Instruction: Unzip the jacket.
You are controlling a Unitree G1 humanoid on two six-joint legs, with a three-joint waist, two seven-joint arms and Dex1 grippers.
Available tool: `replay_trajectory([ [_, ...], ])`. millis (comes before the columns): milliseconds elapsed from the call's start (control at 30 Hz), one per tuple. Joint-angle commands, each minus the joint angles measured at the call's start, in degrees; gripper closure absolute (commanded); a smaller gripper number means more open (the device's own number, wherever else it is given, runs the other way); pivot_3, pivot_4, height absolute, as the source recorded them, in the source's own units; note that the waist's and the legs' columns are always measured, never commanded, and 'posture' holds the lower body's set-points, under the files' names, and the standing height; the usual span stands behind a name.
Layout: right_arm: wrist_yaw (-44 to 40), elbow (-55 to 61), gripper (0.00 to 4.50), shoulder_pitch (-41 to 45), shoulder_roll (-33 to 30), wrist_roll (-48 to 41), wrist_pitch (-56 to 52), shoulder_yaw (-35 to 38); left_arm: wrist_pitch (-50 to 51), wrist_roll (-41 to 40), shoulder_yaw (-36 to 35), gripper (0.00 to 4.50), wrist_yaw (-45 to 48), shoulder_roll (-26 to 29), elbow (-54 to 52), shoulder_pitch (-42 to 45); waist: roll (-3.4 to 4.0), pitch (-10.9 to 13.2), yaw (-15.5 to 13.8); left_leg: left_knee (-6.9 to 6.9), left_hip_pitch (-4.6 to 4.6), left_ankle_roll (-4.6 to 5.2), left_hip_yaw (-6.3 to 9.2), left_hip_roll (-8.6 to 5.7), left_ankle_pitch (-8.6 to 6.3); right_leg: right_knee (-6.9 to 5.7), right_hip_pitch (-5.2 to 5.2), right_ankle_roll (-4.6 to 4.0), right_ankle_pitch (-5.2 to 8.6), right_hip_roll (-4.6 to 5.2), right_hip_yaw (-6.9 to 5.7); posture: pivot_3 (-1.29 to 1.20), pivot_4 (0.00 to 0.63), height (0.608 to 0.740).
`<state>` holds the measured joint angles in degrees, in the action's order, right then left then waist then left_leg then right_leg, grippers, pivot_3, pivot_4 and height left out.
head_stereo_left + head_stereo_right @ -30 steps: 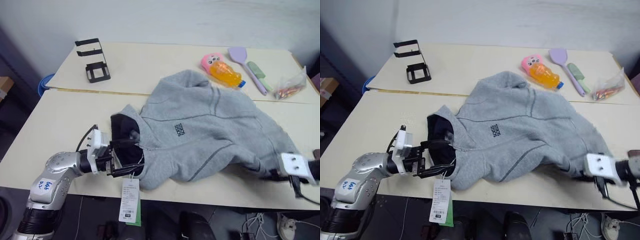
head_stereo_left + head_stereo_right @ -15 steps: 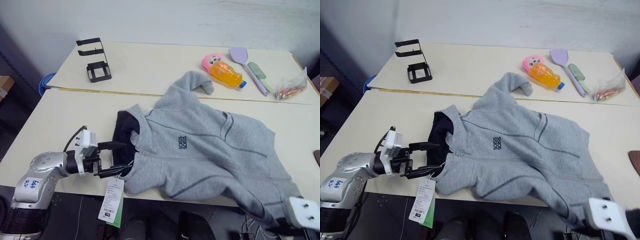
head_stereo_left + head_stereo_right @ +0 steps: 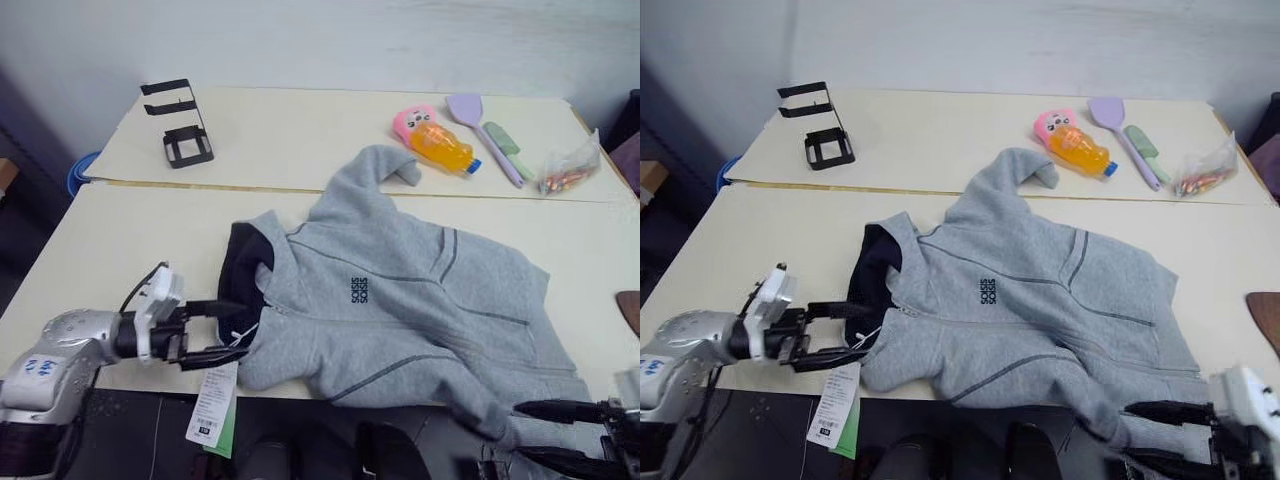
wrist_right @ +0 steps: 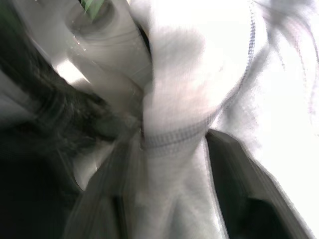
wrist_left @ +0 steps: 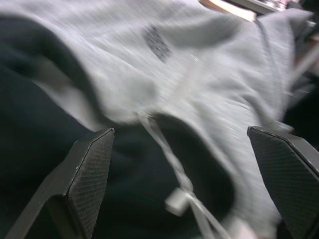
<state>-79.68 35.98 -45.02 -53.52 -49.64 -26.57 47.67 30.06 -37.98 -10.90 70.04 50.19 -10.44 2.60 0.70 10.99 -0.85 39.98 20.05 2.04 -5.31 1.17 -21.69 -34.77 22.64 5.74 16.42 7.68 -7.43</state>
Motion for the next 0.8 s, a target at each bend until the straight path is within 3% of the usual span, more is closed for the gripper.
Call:
replay_trajectory([
  [33,0.8,4.9,0.95,4.7,-0.4,-4.3,-0.2,-0.8,-1.8,0.2,-4.9,0.0,0.9,1.7,0.1,-2.6,-0.09,0.0,-0.1,-0.01,-0.02,-0.05,0.02,0.02,-0.03,0.02,0.0,-0.04,0.0,-0.02,-0.02,0.0,0.15,0.74],
  [100,2.7,4.0,0.17,13.2,2.3,-1.3,5.9,-6.0,-3.9,1.9,-7.7,0.0,0.3,2.2,1.2,-4.6,-0.1,0.0,-0.3,0.0,0.01,-0.1,0.0,0.01,-0.11,0.06,0.02,-0.06,0.0,-0.01,0.0,0.0,0.15,0.74],
  [133,3.5,3.2,0.04,17.5,4.3,0.3,9.5,-8.3,-4.3,2.3,-8.6,0.0,0.2,2.4,1.3,-5.5,-0.14,0.0,-0.4,-0.01,0.02,-0.31,0.0,0.01,-0.22,0.08,0.05,-0.06,-0.01,-0.01,-0.01,0.0,0.15,0.74],
  [200,4.0,1.3,0.04,24.2,7.1,4.9,15.7,-12.7,-3.9,2.5,-10.5,0.0,0.0,3.1,0.6,-8.0,-0.02,0.0,-0.3,0.0,0.1,-0.34,-0.05,0.0,-0.24,0.07,0.18,-0.07,-0.01,-0.03,0.0,0.0,0.15,0.74],
  [433,6.7,-2.9,0.04,34.0,13.4,13.4,23.8,-26.3,3.3,1.4,-13.4,0.0,-1.4,4.9,-3.9,-17.3,0.0,0.0,-0.3,-0.05,0.19,-0.1,-0.14,-0.06,-0.17,-0.11,0.31,-0.12,0.03,-0.16,-0.11,0.0,0.15,0.74],
  [633,9.1,-6.0,0.04,37.3,14.8,15.7,25.5,-31.7,9.6,-0.5,-7.9,0.0,-5.2,2.3,-9.1,-17.4,0.0,0.0,-0.5,0.04,0.17,0.13,-0.16,-0.22,-0.13,-0.02,0.2,-0.03,-0.02,-0.03,-0.04,0.0,0.15,0.74],
  [800,10.2,-7.2,0.0,36.8,14.1,15.5,25.7,-30.9,12.4,-1.8,-7.1,1.03,-4.5,2.8,-10.9,-19.2,-0.01,0.0,-0.3,0.02,0.14,0.06,-0.15,-0.15,-0.13,-0.05,0.2,-0.02,-0.03,-0.06,-0.02,0.0,0.15,0.74],
])
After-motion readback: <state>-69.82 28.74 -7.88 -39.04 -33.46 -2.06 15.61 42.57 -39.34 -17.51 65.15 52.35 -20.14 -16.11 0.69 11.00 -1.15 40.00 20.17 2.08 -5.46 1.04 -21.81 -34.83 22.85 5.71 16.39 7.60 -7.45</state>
